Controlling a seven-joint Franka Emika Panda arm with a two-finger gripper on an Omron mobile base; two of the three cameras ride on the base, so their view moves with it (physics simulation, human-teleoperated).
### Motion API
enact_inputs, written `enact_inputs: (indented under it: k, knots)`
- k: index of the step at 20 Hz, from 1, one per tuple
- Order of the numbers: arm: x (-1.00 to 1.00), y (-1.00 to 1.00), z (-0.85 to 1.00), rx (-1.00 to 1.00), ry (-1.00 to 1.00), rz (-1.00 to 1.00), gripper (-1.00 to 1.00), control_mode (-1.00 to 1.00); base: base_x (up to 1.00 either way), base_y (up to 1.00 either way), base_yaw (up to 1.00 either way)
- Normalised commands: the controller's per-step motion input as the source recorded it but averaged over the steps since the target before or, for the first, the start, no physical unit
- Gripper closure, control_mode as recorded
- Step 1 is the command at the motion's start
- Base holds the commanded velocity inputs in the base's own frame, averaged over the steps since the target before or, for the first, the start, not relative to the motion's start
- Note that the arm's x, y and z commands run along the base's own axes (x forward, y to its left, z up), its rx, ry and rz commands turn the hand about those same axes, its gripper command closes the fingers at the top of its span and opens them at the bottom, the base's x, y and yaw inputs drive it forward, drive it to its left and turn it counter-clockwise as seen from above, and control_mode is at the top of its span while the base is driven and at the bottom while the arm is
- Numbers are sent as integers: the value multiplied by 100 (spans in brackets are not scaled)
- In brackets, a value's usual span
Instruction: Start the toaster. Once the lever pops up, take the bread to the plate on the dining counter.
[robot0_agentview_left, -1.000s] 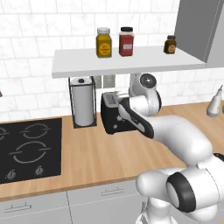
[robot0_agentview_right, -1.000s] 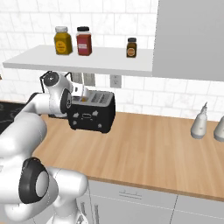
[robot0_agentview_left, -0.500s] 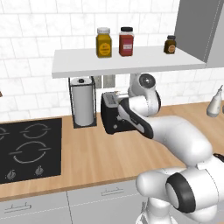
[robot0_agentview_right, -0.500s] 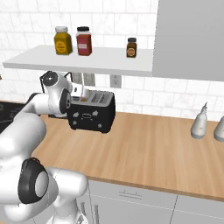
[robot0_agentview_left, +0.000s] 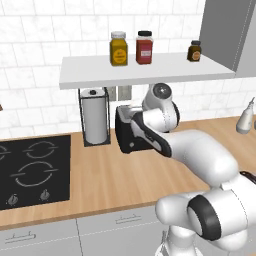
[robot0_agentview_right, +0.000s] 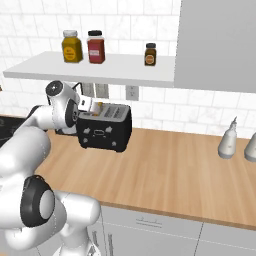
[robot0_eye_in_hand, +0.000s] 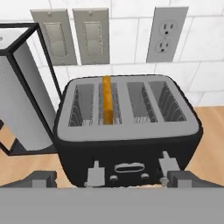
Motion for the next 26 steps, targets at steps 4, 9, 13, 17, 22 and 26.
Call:
enact_inputs:
  k: [4, 9, 13, 17, 22, 26]
  knots:
    - [10, 1, -11, 0, 0, -2, -100, -100, 0, 0, 0]
    - [37, 0, -9, 0, 0, -1, -100, -100, 0, 0, 0]
    - [33, 0, -13, 0, 0, 0, -100, -100, 0, 0, 0]
    - [9, 1, -18, 0, 0, 0, -100, -100, 0, 0, 0]
    - [30, 0, -14, 0, 0, 0, -100, -100, 0, 0, 0]
    - [43, 0, -7, 0, 0, 0, -100, -100, 0, 0, 0]
